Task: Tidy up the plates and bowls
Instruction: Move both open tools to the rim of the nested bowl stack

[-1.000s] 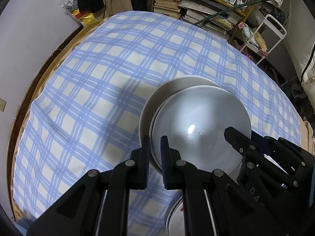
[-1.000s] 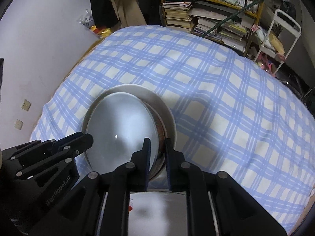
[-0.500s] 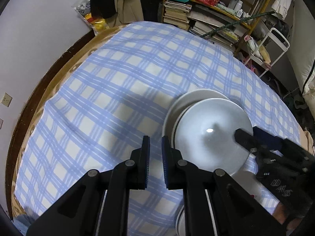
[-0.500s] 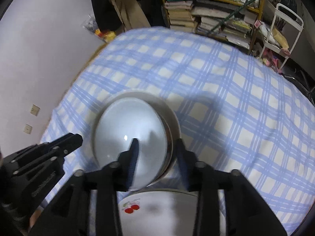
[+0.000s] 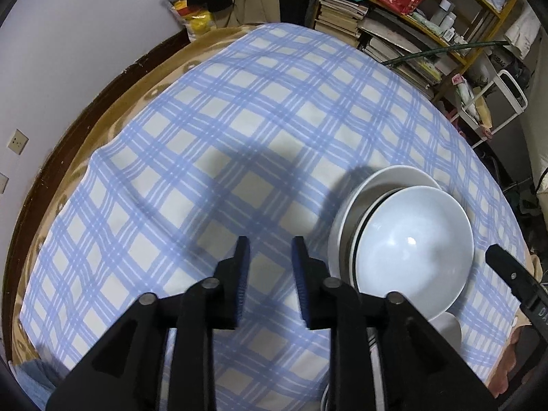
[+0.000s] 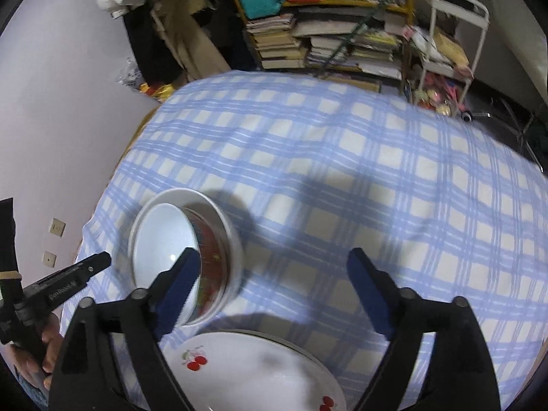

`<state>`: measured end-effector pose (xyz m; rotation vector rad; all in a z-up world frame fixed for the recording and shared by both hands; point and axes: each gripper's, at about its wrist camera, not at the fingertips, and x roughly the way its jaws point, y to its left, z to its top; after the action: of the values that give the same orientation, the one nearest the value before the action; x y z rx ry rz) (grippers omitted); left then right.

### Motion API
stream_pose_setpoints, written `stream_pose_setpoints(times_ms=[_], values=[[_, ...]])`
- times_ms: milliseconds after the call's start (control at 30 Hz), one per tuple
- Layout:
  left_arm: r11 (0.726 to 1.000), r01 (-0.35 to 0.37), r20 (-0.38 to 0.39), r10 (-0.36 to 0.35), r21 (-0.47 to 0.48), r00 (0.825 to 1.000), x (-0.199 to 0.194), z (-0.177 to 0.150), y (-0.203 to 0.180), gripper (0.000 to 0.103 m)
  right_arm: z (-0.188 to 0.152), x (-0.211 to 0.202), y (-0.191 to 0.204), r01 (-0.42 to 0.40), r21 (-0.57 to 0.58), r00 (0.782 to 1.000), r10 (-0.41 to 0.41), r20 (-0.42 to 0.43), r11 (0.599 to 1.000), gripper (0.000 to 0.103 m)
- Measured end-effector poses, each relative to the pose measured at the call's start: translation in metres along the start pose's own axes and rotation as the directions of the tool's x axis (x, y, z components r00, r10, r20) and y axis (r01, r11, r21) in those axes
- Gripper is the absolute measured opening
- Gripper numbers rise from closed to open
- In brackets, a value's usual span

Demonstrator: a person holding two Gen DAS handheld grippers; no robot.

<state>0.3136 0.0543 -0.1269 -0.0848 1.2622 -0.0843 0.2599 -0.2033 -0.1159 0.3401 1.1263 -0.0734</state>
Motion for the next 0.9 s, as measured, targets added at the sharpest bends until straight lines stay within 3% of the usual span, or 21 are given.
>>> stream_pose_setpoints(times_ms=[100, 267, 600, 700, 900], values=[[1.000, 0.009, 0.005, -0.009, -0.014, 1.000, -0.001, 0.001, 0.003, 0.051, -0.002, 0.007, -0.006, -0.005, 0.007, 1.000, 0.005, -0.015, 1.000, 0.096], [1.000, -0.008, 0.033, 0.007, 0.017, 0.999, -0.005, 0.002, -0.001, 0.062, -0.003, 0.016, -0.008, -0.005, 0.002, 1.000, 0.005, -0.023, 1.000, 0.096], [0.997, -0.001, 0.044, -0.002, 0.072, 0.999, -0.003, 0.000, -0.014, 0.066, -0.003, 0.026, -0.011, -0.058, 0.057, 0.997, 0.061, -0.045, 0.997, 0.096], [0.997, -0.019, 0.035, 0.016, 0.073, 0.999, 0.001, 0.001, -0.014, 0.066, -0.003, 0.029, -0.009, -0.043, 0.051, 0.997, 0.046, -0.056, 0.998, 0.096], [0.997, 0.018, 0.017, -0.019, 0.081, 1.000, 0.004, 0.001, -0.016, 0.066, -0.005, 0.036, -0.008, -0.025, 0.051, 0.998, 0.028, -0.065, 0.998, 0.096]])
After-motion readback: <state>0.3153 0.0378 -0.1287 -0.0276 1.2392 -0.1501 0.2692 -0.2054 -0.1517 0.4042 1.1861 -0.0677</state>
